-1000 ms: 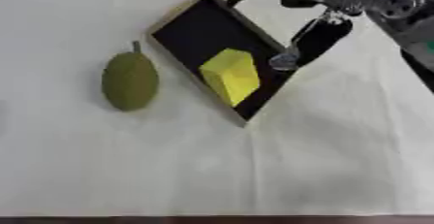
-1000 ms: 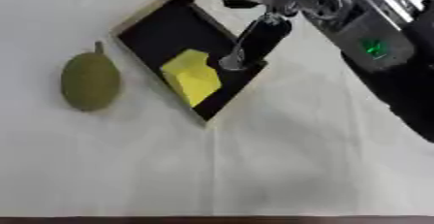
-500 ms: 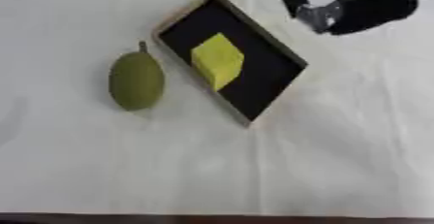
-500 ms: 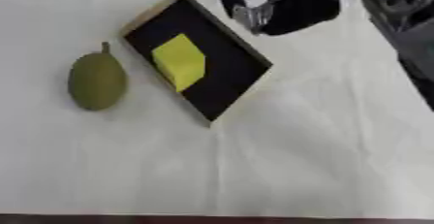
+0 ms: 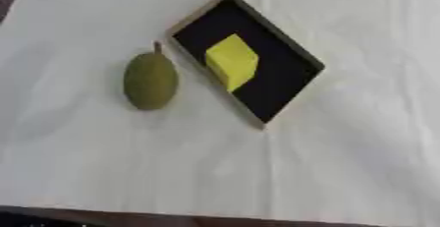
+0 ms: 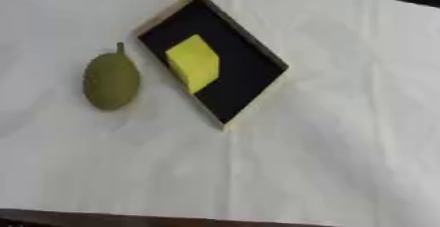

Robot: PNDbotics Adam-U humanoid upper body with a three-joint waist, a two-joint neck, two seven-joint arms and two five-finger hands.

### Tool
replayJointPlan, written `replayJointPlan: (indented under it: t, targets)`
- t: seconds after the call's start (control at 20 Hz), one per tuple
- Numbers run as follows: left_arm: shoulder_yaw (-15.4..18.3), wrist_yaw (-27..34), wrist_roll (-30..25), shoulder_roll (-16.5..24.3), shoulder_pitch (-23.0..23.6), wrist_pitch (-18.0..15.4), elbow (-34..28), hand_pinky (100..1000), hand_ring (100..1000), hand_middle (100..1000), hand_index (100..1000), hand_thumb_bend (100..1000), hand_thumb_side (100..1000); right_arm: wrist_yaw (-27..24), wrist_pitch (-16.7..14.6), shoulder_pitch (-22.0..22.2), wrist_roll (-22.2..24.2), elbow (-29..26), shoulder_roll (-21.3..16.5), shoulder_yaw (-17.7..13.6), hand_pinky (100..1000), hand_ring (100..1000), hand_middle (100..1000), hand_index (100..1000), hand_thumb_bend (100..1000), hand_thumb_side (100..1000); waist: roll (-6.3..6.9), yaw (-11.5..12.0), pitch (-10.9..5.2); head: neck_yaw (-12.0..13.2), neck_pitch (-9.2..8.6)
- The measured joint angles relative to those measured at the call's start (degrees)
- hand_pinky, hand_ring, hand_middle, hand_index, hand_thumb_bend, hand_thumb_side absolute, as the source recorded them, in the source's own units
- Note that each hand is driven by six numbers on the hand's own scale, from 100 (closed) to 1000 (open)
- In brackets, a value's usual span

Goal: Pick up objects on the table and place them in the box.

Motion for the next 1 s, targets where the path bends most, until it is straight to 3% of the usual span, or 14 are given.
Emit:
replayJointPlan:
  t: [0.25,0.5,0.75,1.0]
  targets:
    - [-2.9,-6.62,-16.56,4.91,-2.92,0.7,-0.01,868,842,810,884,671,526,0.03,-1.68,3.61,-4.05,-0.01,-0.46,-2.7,807,742,690,818,100,641,0.26,-0.29,0.0,0.16,0.26]
    - [-5.87,-11.2,-28.55,5.99,-7.1,0.63,-0.02,877,847,814,883,696,523,0.11,-1.96,5.08,-6.04,-0.01,-0.45,-3.81,806,739,687,817,100,637,0.26,-0.72,0.0,0.09,0.32]
    - [-8.14,-13.53,-35.23,5.95,-10.16,0.97,-0.02,873,836,798,859,700,544,0.5,-1.77,5.54,-6.62,-0.01,-0.4,-4.11,805,735,682,816,100,636,0.27,-0.87,0.0,-0.12,0.14]
    - [-10.49,-13.37,-39.0,4.61,-14.07,3.41,-0.02,869,835,794,864,694,514,0.84,-1.52,5.53,-6.7,-0.01,-0.31,-4.19,805,733,679,815,100,640,0.6,-0.86,0.0,-0.17,0.48]
